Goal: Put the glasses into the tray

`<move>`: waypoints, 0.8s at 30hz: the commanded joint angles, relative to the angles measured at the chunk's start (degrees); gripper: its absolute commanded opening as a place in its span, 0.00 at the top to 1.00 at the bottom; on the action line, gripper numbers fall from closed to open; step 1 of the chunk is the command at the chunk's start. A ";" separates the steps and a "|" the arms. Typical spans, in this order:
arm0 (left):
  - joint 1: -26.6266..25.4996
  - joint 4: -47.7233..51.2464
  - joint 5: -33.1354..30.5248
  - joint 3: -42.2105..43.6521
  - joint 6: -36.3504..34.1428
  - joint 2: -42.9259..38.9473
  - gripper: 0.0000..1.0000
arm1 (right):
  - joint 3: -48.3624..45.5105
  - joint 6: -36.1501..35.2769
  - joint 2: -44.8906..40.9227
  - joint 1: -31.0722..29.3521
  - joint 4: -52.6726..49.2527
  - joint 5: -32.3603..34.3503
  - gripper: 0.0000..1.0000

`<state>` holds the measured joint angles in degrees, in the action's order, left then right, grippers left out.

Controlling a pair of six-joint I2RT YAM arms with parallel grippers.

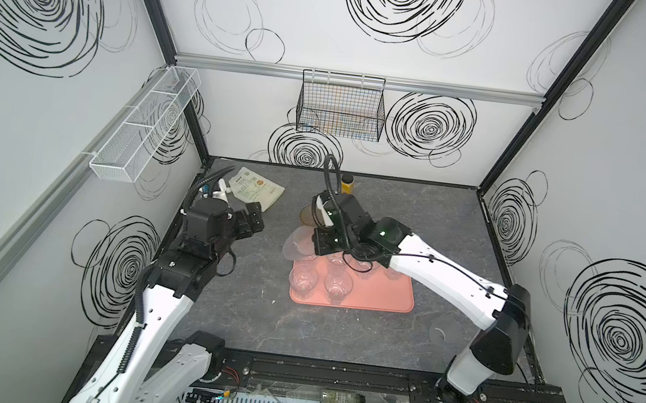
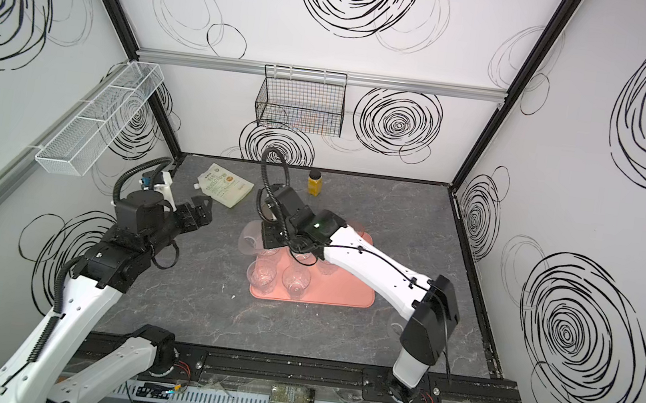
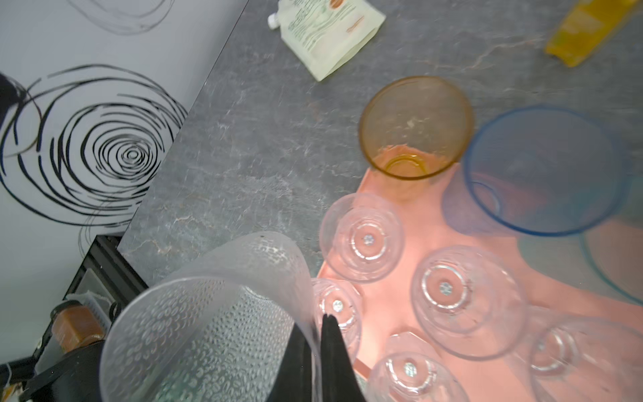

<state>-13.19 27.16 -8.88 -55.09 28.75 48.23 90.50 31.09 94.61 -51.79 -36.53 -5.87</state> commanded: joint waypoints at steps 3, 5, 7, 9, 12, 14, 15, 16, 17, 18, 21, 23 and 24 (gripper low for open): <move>-15.10 -0.15 -7.97 -1.60 -1.65 1.87 0.03 | -9.98 -0.92 -9.59 5.35 -0.55 1.72 1.00; -21.67 -0.81 -11.44 -1.70 -1.90 3.58 0.02 | -13.65 -1.25 -13.70 7.30 -0.61 2.39 1.00; -27.05 -1.97 -12.90 -1.86 -2.50 5.40 0.03 | -16.59 -1.51 -17.18 9.47 -1.87 2.89 1.00; -32.22 -4.62 -12.89 -1.25 -3.22 6.65 0.03 | -18.75 -2.14 -20.33 11.64 -4.21 3.00 1.00; -38.25 -9.46 -12.98 0.34 -3.62 8.69 0.02 | -21.58 -3.29 -23.99 13.60 -7.56 3.41 1.00; -41.21 -11.08 -13.76 0.96 -3.31 10.93 0.02 | -23.18 -3.73 -25.52 14.00 -10.01 4.66 1.00; -42.63 -11.77 -14.07 1.27 -3.11 12.22 0.02 | -24.12 -3.84 -26.24 14.00 -11.04 5.34 1.00; -43.70 -12.33 -14.22 1.51 -2.85 13.32 0.02 | -24.81 -3.92 -26.75 13.99 -11.67 5.74 1.00; -44.89 -12.96 -14.47 1.94 -2.53 14.51 0.02 | -25.79 -4.02 -27.35 14.03 -12.26 6.06 1.00; -46.02 -13.77 -14.53 2.44 -2.26 15.60 0.02 | -26.73 -4.02 -27.76 14.00 -12.79 6.44 1.00; -48.68 -16.17 -14.40 4.03 -1.25 18.09 0.02 | -29.23 -3.68 -28.60 14.00 -13.19 6.91 1.00; -49.71 -17.20 -13.81 4.96 -0.60 19.34 0.02 | -30.41 -3.33 -28.52 13.83 -12.73 6.60 1.00; -50.14 -17.56 -13.53 5.50 -0.29 19.98 0.02 | -30.91 -3.08 -28.35 13.74 -12.48 6.61 1.00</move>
<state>-62.39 14.44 -21.67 -50.70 27.05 67.44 60.62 27.92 67.05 -37.80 -47.66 -0.82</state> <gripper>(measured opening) 0.980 0.065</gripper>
